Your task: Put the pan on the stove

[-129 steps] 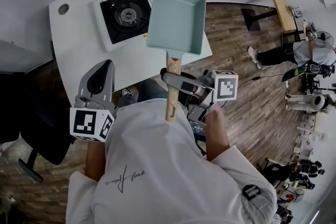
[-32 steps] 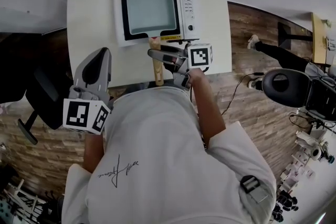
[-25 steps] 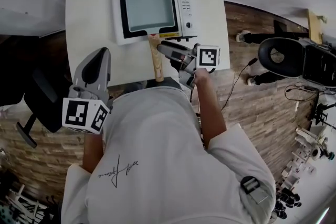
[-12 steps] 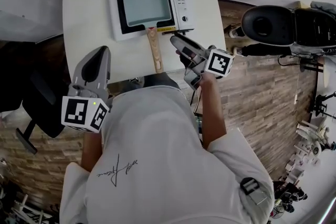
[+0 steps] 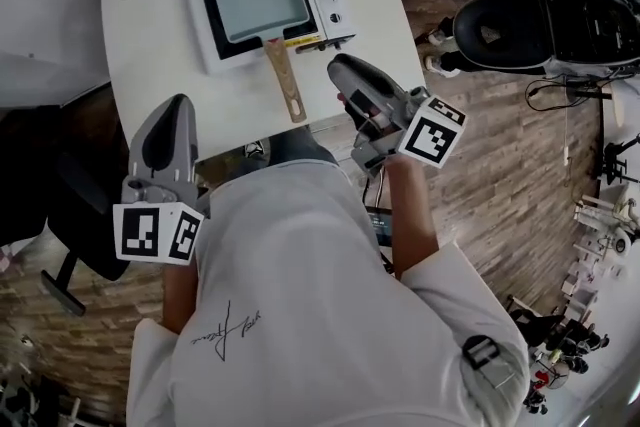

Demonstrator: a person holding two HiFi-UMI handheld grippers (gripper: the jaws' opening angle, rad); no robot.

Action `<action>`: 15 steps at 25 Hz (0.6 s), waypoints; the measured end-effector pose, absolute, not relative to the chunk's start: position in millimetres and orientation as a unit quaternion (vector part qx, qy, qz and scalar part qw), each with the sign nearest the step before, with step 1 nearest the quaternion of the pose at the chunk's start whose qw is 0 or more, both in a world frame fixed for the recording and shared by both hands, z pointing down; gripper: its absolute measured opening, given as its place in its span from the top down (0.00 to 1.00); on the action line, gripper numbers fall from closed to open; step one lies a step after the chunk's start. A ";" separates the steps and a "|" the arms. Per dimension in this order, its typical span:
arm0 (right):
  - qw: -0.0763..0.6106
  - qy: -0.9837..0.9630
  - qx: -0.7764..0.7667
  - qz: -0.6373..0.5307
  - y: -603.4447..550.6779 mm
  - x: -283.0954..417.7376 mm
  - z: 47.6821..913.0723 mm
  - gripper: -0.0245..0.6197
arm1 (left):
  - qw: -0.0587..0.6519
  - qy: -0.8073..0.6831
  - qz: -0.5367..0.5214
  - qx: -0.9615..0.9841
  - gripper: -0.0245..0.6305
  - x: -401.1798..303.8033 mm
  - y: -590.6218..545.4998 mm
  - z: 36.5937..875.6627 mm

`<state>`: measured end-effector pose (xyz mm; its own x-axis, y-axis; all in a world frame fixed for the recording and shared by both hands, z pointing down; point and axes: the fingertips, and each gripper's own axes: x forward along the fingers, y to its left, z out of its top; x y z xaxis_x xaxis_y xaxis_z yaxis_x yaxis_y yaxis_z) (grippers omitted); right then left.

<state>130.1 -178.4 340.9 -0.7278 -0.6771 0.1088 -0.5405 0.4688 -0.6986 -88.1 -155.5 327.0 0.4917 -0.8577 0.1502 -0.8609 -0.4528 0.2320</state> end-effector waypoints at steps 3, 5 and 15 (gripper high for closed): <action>0.065 0.855 -0.395 -0.330 -165.5 131.6 327.6 0.84 | 0.132 -0.502 0.005 0.855 0.89 -90.6 -147.9 320.2; 0.056 0.853 -0.411 -0.317 -161.0 135.3 327.2 0.85 | 0.131 -0.503 0.005 0.854 0.89 -91.7 -146.3 323.4; 0.023 0.859 -0.452 -0.238 -148.9 150.3 308.9 0.96 | 0.129 -0.494 -0.008 0.860 0.89 -90.3 -146.5 328.9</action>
